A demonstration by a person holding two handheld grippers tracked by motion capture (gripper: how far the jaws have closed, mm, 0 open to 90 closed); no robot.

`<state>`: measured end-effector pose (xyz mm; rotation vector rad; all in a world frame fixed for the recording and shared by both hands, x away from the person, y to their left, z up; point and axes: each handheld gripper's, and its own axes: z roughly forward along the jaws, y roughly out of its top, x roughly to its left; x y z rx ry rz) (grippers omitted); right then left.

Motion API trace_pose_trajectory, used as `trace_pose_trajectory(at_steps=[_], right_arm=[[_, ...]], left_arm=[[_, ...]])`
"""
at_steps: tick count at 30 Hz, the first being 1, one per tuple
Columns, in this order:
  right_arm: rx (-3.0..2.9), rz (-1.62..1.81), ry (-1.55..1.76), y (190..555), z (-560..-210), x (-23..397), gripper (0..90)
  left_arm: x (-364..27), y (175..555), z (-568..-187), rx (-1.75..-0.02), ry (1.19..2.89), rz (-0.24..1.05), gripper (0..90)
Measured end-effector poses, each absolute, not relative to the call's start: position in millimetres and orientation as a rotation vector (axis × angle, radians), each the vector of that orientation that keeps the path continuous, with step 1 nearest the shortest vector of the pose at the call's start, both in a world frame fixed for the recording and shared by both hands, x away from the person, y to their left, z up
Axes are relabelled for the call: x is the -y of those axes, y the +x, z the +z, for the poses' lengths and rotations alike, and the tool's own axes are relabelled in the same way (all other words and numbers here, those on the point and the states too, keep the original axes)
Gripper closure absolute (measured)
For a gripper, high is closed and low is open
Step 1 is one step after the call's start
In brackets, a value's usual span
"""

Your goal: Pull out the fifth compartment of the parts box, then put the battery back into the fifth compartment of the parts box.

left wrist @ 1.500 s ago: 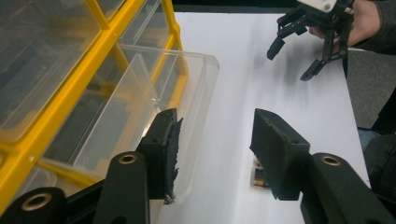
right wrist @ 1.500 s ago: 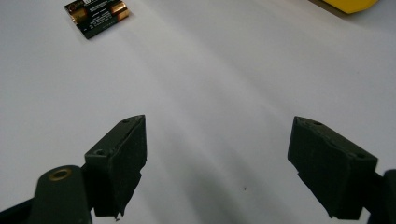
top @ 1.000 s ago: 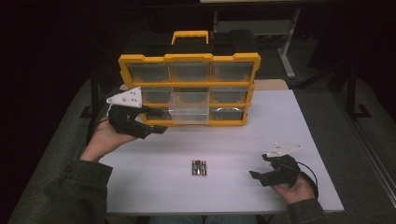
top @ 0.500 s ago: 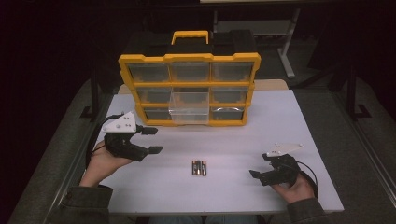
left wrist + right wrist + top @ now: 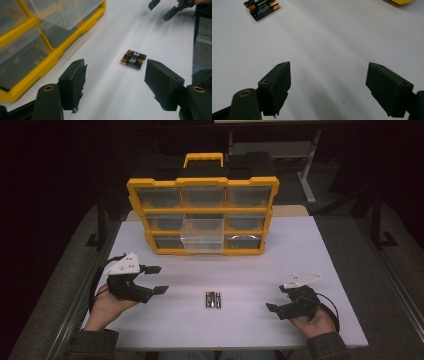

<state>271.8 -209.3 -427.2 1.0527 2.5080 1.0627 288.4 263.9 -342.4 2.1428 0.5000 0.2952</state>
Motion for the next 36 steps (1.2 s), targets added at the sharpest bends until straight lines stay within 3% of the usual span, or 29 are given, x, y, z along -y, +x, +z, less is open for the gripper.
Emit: trace_pose_trajectory(at_steps=[36], right_arm=[[-2.553, 1.058, 1.083, 272.5, -419.4, 182.1, 18.7]], left_arm=[[-266.5, 286.6, -381.8, -0.586, 2.177, 0.346, 28.7]])
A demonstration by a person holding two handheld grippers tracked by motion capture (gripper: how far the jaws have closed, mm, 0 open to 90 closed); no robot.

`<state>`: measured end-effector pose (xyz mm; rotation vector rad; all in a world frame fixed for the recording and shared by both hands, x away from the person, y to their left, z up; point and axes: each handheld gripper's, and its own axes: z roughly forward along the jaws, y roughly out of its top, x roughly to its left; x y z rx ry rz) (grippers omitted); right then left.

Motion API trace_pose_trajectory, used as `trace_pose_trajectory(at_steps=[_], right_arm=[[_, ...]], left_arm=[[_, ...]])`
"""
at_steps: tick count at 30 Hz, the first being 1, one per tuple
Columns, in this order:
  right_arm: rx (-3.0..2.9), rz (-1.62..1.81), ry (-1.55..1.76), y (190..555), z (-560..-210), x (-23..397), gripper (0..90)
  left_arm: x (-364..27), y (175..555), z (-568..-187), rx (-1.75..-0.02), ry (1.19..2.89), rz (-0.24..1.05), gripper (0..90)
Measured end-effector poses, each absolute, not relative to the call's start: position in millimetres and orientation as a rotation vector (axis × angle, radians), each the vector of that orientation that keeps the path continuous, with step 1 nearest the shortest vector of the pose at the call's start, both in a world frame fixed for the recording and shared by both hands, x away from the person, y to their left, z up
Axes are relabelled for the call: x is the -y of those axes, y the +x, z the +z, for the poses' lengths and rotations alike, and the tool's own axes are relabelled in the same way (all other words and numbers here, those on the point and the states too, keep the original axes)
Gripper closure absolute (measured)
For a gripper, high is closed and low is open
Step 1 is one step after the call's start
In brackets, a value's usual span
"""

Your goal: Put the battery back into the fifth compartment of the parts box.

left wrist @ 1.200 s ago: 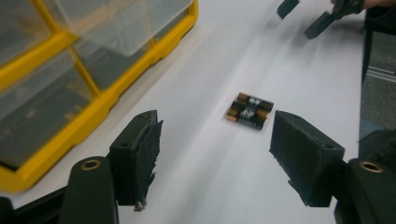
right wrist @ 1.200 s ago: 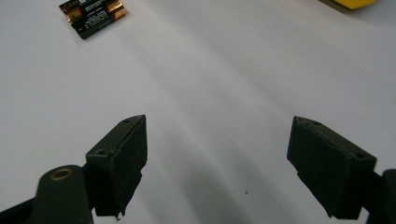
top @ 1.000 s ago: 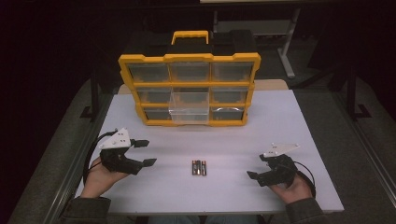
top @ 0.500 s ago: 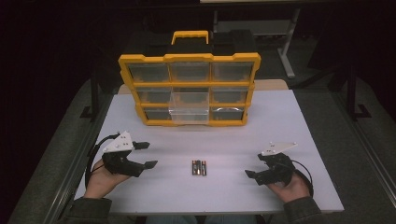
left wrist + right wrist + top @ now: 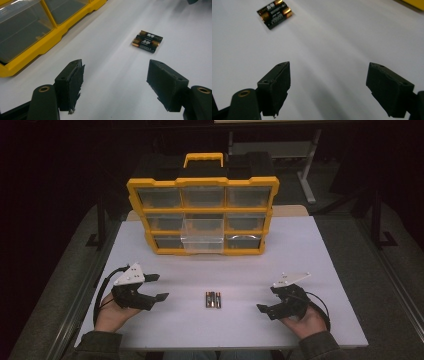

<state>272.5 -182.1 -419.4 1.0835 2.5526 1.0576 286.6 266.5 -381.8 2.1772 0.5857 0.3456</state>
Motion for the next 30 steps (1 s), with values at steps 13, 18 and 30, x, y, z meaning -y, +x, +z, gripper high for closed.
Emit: trace_pose_trajectory(at_steps=[13, 18, 30], right_arm=[[-2.604, 1.059, 1.005, 289.3, -390.5, 137.0, 23.3], [-2.653, 1.029, 0.995, 299.0, -390.4, 117.2, 26.4], [-2.735, 0.940, 1.082, 315.9, -401.0, 69.6, 41.2]], left_arm=[[-267.6, 288.2, -392.5, -0.600, 2.203, 0.328, 27.8], [-268.8, 287.4, -393.2, -0.602, 2.197, 0.340, 28.6], [-271.1, 285.4, -389.6, -0.591, 2.152, 0.354, 29.3]])
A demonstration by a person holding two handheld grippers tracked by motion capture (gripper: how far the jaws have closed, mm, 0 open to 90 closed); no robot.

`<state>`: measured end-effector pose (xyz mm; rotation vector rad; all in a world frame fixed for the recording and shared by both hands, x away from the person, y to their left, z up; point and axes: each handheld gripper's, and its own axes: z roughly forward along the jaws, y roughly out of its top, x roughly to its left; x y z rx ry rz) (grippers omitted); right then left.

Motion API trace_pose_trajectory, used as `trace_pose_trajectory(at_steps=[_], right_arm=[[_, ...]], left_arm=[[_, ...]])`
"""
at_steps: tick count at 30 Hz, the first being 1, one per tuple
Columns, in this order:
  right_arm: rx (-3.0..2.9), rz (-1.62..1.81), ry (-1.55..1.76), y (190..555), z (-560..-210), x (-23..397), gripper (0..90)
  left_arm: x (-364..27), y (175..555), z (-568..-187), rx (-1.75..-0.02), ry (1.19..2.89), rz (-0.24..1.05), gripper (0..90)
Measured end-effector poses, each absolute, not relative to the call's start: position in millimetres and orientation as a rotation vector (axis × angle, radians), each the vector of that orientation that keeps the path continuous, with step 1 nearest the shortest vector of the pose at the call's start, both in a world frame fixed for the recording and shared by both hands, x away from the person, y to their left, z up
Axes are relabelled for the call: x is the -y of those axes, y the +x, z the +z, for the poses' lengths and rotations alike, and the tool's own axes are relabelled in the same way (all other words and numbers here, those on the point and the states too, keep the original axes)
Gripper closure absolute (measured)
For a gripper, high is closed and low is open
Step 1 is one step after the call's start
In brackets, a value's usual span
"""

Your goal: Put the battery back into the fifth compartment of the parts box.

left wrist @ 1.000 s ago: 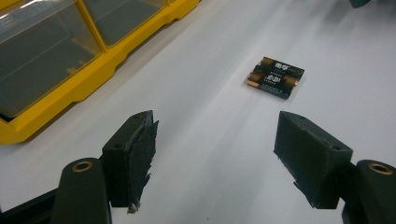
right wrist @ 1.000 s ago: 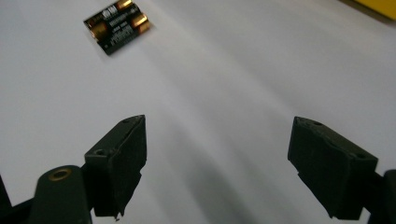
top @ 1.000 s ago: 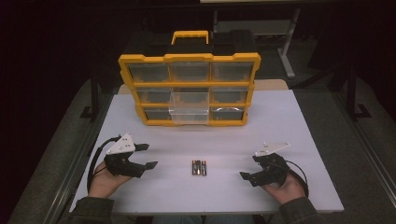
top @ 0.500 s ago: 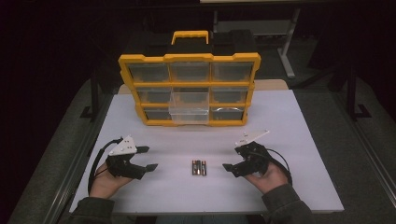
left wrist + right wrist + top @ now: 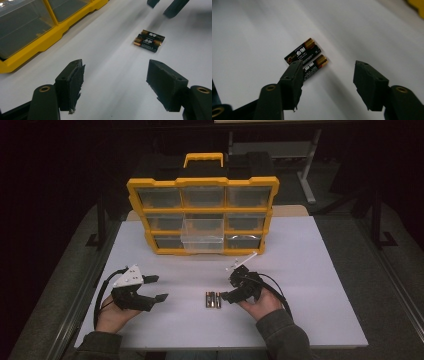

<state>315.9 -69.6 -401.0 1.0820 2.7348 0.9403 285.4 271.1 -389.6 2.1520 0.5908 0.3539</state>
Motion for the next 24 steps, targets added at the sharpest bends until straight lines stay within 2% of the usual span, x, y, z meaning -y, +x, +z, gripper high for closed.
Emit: trace_pose_trajectory(at_steps=[16, 24], right_arm=[[-2.818, 0.783, 1.221, 324.8, -424.6, 39.4, 57.5], [-2.793, 0.733, 1.174, 319.6, -426.2, 40.6, 72.6]], left_arm=[[-270.5, 284.2, -388.9, -0.585, 2.139, 0.361, 29.4], [-271.3, 283.0, -387.4, -0.585, 2.123, 0.365, 29.6]])
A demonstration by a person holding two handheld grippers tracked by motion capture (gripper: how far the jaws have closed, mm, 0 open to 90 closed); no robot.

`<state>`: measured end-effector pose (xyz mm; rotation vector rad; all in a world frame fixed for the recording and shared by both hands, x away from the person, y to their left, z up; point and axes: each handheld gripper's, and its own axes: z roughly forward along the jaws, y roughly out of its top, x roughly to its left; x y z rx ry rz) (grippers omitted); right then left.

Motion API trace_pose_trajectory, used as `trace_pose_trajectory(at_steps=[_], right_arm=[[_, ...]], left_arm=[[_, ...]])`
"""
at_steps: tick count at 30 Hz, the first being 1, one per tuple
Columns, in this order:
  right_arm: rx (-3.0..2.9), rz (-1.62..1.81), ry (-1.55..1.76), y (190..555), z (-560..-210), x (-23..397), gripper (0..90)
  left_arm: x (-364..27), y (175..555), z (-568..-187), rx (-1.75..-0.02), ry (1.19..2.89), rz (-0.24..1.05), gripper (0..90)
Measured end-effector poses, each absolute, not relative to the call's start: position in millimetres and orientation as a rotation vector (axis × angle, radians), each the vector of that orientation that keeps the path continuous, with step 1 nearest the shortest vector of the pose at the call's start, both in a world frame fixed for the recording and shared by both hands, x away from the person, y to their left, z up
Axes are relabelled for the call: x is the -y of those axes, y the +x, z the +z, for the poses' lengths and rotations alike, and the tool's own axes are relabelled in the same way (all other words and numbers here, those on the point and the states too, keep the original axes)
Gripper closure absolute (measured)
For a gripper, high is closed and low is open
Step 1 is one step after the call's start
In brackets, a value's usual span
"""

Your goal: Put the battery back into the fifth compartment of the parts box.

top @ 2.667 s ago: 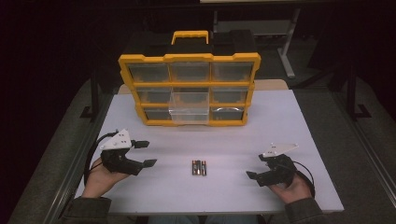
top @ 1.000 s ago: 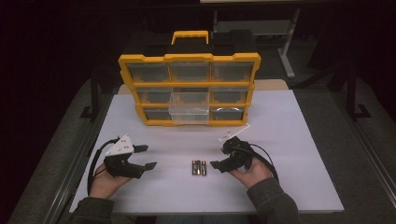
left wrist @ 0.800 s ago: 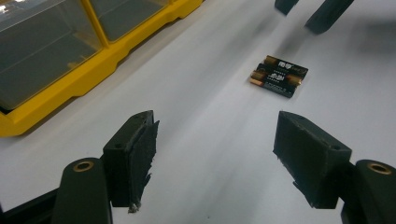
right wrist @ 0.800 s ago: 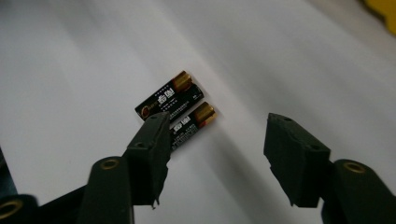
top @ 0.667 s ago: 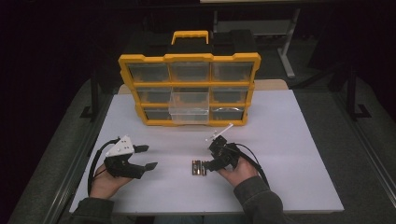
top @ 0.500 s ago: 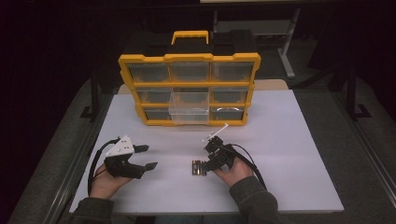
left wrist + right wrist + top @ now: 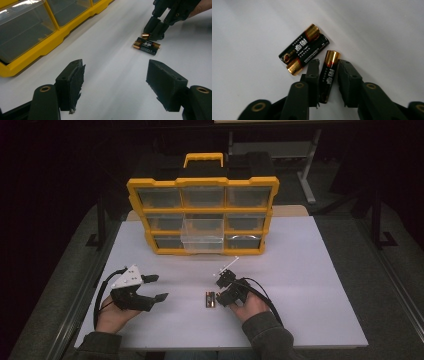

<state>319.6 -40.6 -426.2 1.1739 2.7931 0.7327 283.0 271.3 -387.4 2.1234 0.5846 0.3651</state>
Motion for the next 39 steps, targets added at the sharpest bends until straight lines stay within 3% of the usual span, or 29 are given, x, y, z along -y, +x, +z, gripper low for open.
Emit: trace_pose_trajectory(at_steps=[15, 39], right_arm=[[-2.842, 0.826, 1.064, 324.5, -426.7, 53.8, 76.3], [-2.872, 1.044, 0.780, 323.2, -362.9, 76.4, 76.3]], left_arm=[[-278.6, 286.4, -383.5, -0.582, 2.100, 0.340, 29.2], [-282.5, 291.8, -384.2, -0.571, 2.124, 0.317, 27.7]])
